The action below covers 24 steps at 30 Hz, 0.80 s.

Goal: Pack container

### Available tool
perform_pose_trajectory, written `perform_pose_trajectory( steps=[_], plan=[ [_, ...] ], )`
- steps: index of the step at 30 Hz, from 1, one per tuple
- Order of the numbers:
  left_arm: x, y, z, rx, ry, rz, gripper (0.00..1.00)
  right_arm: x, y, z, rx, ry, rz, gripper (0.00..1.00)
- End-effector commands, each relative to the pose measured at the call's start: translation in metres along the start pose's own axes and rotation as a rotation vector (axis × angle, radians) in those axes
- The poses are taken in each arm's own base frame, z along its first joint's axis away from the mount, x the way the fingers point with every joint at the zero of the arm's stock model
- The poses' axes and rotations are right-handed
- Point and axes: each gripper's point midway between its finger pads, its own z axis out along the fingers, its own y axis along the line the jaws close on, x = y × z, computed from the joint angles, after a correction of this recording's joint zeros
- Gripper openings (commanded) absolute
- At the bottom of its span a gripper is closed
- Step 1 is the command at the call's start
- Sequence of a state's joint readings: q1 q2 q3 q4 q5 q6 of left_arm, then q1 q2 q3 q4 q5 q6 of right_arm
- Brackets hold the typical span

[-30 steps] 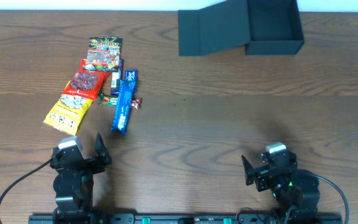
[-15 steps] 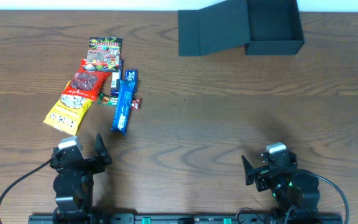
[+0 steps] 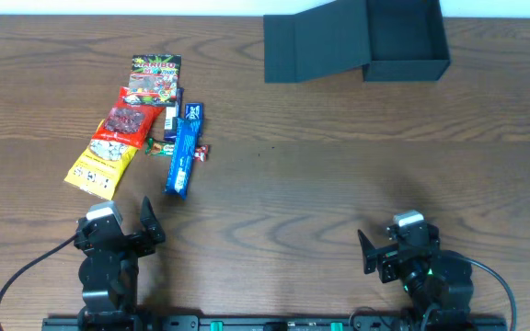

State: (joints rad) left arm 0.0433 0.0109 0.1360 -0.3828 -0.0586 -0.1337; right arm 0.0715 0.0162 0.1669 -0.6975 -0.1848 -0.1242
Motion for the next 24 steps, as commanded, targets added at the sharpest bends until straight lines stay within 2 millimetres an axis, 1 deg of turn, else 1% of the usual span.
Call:
perform_pose_trajectory(
  steps=[1, 15, 17, 19, 21, 24],
  plan=[
    [0.0083, 0.0015, 0.0031, -0.002, 0.015, 0.007, 0.95, -0.0007, -0.0019, 0.0000, 0.010, -0.008, -0.003, 0.99],
    [0.0083, 0.0015, 0.0031, -0.002, 0.015, 0.007, 0.95, -0.0007, -0.0020, 0.0000, 0.011, -0.008, -0.003, 0.99],
    [0.0083, 0.0015, 0.0031, -0.002, 0.015, 0.007, 0.96, -0.0023, 0.0008, 0.0000, -0.006, -0.015, 0.001, 0.99],
    [0.0083, 0.0015, 0.0031, -0.002, 0.015, 0.007, 0.95, -0.0053, 0.0042, -0.0002, -0.028, -0.027, 0.095, 0.99],
    [0.0084, 0.0015, 0.0031, -0.002, 0.016, 0.007, 0.95, -0.0072, 0.0040, -0.0002, -0.030, -0.033, 0.252, 0.99],
    [0.0083, 0.0015, 0.0031, -0.002, 0.015, 0.007, 0.95, -0.0073, 0.0074, -0.0003, -0.055, -0.023, 0.579, 0.99]
  ],
)
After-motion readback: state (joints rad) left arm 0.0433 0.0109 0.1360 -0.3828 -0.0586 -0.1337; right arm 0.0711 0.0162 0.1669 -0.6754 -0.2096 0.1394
